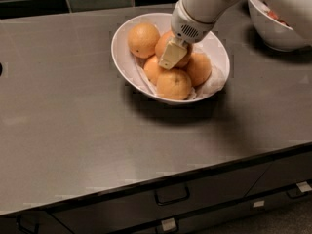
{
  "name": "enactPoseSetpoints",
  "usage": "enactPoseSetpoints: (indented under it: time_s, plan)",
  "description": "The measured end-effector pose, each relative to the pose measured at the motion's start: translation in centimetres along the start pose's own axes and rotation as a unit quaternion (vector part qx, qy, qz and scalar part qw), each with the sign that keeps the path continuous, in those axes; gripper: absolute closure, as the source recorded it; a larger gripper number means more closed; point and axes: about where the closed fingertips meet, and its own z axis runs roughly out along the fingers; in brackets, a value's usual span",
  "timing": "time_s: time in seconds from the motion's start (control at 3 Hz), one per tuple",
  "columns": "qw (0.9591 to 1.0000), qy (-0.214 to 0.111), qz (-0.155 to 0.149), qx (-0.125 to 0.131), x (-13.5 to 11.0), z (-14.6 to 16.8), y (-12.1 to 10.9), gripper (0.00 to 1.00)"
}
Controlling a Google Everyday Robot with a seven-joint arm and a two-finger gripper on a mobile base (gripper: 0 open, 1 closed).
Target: Pick orange from white bowl
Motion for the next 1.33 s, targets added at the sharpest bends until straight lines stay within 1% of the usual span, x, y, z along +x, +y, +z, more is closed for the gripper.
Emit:
enactPoseSetpoints:
  time_s: [0.33,0.67,1.0,1.33]
  plan:
    - [1.0000,-0.005,-0.002,-0.001,-0.2,-0.3,0.0,1.00]
    - [0.9983,-0.053,-0.019,-0.013,-1.7,-2.8,-0.1,1.00]
    - [0.9922,-0.119,-0.039,0.005,-3.0,-7.7,-0.5,1.00]
    - [0.9855,-0.158,-0.054,0.027,-3.8,-11.5,-0.7,1.00]
